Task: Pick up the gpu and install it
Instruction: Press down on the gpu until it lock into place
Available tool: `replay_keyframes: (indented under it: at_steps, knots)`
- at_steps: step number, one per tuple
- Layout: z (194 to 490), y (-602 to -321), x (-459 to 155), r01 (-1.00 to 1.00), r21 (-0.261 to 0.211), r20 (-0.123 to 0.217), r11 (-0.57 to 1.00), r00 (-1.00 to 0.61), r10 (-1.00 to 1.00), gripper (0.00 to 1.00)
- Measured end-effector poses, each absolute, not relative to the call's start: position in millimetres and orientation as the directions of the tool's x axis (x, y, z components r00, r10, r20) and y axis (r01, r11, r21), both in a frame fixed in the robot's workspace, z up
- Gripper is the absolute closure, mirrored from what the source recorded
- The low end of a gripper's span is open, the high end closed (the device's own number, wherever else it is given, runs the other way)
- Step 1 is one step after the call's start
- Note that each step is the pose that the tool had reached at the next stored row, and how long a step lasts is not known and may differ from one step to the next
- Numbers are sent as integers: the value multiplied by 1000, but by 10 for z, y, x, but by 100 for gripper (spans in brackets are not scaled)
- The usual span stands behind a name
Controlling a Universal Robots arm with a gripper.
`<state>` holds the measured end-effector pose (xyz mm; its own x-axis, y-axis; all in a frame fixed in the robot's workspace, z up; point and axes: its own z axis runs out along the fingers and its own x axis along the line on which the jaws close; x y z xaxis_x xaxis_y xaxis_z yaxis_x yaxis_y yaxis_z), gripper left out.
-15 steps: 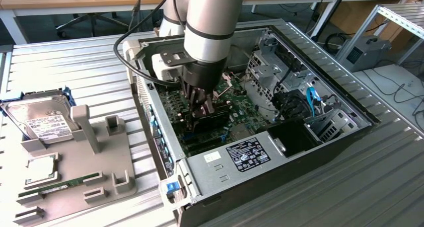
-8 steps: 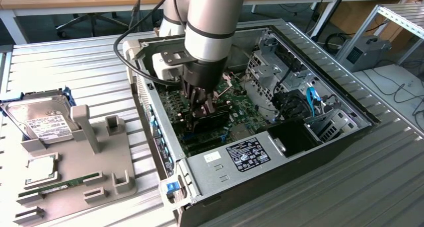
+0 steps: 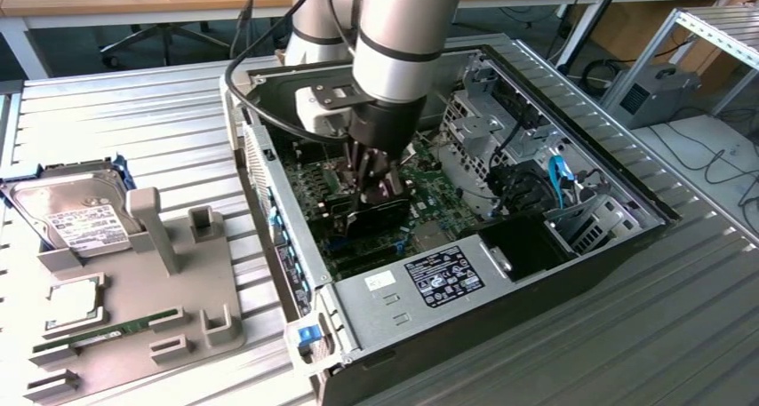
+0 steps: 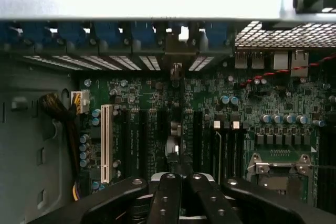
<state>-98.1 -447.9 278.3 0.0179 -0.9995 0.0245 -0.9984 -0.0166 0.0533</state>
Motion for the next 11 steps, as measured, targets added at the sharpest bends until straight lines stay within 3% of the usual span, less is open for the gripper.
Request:
replay_keyframes:
  at_steps: [11]
  knots:
    - [2920,-4479,-846,-998,53,10,-17,18,-1000,89]
